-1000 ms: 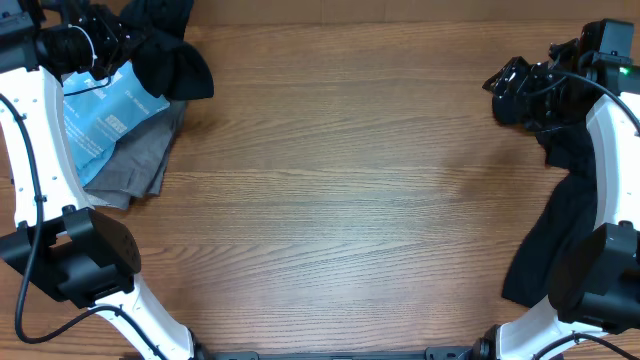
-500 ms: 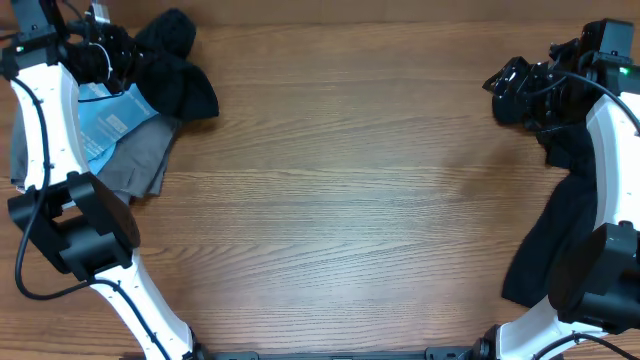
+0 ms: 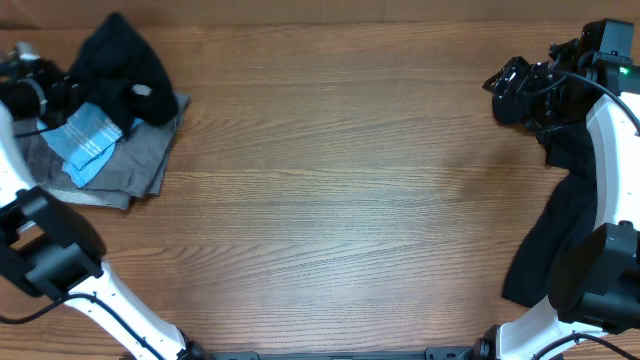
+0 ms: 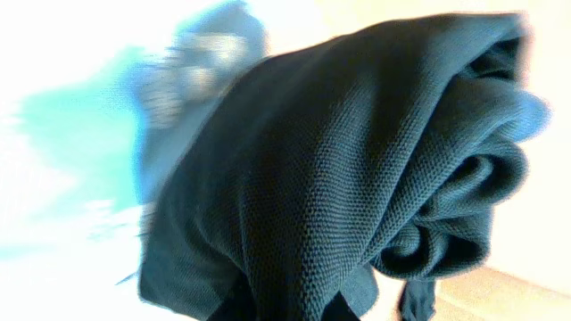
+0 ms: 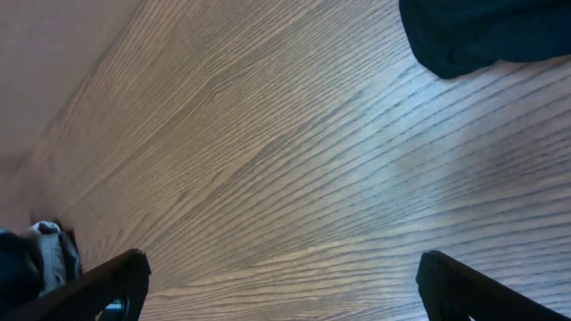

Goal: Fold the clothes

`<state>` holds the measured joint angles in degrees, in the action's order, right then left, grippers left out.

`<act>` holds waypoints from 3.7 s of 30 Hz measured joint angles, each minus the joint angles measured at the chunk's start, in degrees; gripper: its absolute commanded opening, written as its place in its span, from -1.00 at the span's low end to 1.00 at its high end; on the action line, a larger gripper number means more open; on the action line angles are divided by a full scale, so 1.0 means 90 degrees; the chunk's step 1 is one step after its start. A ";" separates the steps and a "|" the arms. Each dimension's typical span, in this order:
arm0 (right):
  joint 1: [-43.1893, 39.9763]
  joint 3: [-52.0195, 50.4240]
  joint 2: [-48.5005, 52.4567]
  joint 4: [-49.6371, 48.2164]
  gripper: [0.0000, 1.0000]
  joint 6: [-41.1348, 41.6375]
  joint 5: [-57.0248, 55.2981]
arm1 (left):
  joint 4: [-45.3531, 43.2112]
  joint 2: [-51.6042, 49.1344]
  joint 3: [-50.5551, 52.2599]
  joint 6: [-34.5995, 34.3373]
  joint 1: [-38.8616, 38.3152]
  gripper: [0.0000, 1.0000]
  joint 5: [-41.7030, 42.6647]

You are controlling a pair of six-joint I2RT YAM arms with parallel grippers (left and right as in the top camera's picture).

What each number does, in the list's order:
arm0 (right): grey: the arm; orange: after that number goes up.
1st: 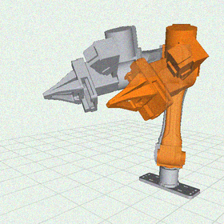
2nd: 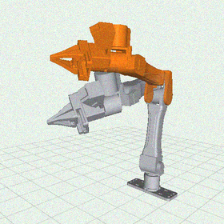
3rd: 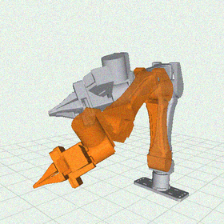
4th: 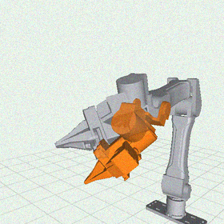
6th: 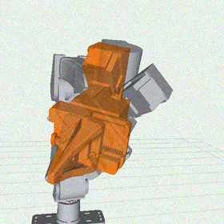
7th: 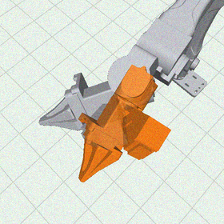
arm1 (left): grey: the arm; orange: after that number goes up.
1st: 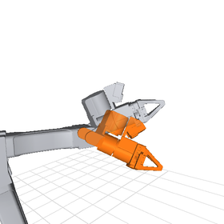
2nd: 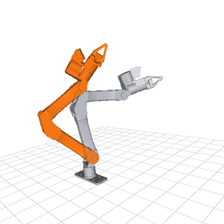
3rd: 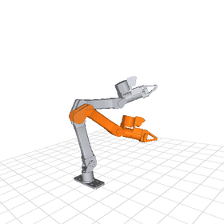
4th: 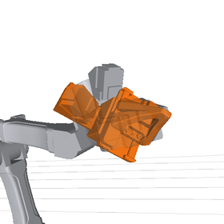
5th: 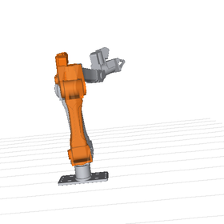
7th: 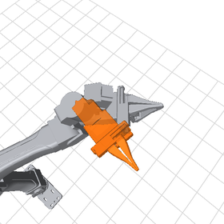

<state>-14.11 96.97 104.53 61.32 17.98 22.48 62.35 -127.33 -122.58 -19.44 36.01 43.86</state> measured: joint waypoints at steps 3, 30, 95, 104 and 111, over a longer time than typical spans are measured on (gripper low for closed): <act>0.0000 0.0000 0.0000 0.0002 1.00 -0.0005 0.0002 | 0.0160 0.0000 0.0000 0.0087 0.0253 -0.90 -0.0325; 0.0000 0.0000 0.0000 0.0002 1.00 0.0000 0.0000 | 0.0692 0.0852 -0.0821 -0.0129 0.0743 -0.92 -0.1809; 0.0000 0.0000 0.0000 0.0000 1.00 -0.0002 0.0000 | 0.0364 0.1722 -0.0440 0.0233 -0.0294 -0.91 -0.2429; -0.0002 0.0000 0.0000 0.0000 1.00 -0.0002 0.0000 | -0.0216 0.0134 -0.0374 0.0277 -0.0403 -0.91 -0.2025; 0.0000 0.0000 0.0000 0.0002 1.00 0.0000 0.0000 | -0.0255 -0.0544 -0.0372 0.0355 0.0087 -0.92 -0.1987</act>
<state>-14.11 96.97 104.53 61.34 17.98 22.48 60.05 -132.22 -125.93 -16.25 36.80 25.98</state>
